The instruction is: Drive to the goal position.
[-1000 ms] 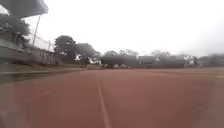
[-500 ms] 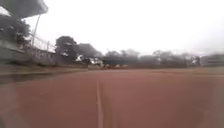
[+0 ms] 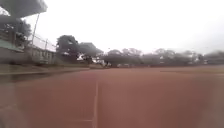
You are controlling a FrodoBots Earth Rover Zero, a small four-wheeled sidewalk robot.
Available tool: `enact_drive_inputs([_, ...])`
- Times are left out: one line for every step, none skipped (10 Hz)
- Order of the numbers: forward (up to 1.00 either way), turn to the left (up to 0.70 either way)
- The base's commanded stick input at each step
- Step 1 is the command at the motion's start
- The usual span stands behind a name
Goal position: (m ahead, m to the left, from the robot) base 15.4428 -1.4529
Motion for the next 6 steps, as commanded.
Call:
enact_drive_inputs([1.0,0.0])
enact_drive_inputs([1.0,0.0])
enact_drive_inputs([1.0,0.0])
enact_drive_inputs([1.0,0.0])
enact_drive_inputs([1.0,0.0])
enact_drive_inputs([1.0,0.0])
